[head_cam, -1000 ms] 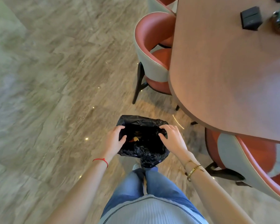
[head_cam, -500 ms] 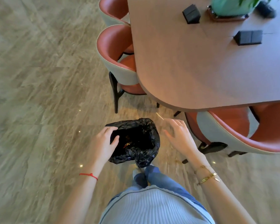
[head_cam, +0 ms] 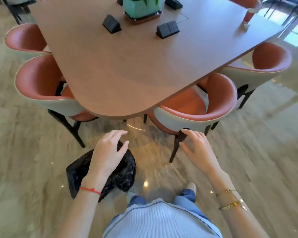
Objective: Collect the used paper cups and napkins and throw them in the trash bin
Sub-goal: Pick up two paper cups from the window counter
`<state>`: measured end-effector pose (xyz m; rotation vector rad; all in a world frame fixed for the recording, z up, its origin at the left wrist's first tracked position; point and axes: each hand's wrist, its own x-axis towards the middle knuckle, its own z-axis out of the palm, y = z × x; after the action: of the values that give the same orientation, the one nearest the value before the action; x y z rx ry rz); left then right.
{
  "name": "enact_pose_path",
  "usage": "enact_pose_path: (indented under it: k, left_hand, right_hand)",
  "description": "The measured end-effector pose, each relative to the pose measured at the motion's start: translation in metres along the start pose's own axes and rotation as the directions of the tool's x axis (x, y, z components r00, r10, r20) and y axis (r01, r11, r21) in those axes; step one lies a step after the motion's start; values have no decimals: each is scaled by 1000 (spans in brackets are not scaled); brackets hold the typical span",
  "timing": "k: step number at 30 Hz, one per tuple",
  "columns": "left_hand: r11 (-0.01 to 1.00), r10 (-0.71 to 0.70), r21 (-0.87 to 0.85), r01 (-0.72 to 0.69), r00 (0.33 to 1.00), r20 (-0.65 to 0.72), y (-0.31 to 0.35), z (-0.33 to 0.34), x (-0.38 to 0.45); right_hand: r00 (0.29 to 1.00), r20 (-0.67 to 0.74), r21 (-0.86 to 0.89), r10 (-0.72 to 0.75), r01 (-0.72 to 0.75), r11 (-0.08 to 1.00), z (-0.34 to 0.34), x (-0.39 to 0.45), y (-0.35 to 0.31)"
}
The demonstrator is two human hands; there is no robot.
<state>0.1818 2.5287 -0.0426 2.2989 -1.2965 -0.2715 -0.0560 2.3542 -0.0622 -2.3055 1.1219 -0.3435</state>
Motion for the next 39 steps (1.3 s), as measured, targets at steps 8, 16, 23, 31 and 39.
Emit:
enact_pose_path:
  k: [8, 16, 23, 31, 39]
  left_hand:
    - [974, 224, -47, -221, 972, 74, 158, 89, 56]
    - [907, 417, -141, -396, 893, 170, 315, 178, 109]
    - [843, 537, -169, -510, 814, 222, 412, 227, 163]
    - [787, 617, -228, -574, 743, 260, 510, 305, 257]
    - [708, 705, -306, -636, 658, 264, 643, 374, 382]
  right_hand:
    - [974, -153, -11, 165, -169, 986, -107, -28, 133]
    - [903, -307, -6, 301, -318, 948, -205, -50, 257]
    - [795, -425, 74, 434, -447, 892, -262, -50, 337]
    - [680, -492, 151, 544, -548, 822, -312, -7, 434]
    - [614, -558, 166, 558, -577, 800, -402, 90, 543]
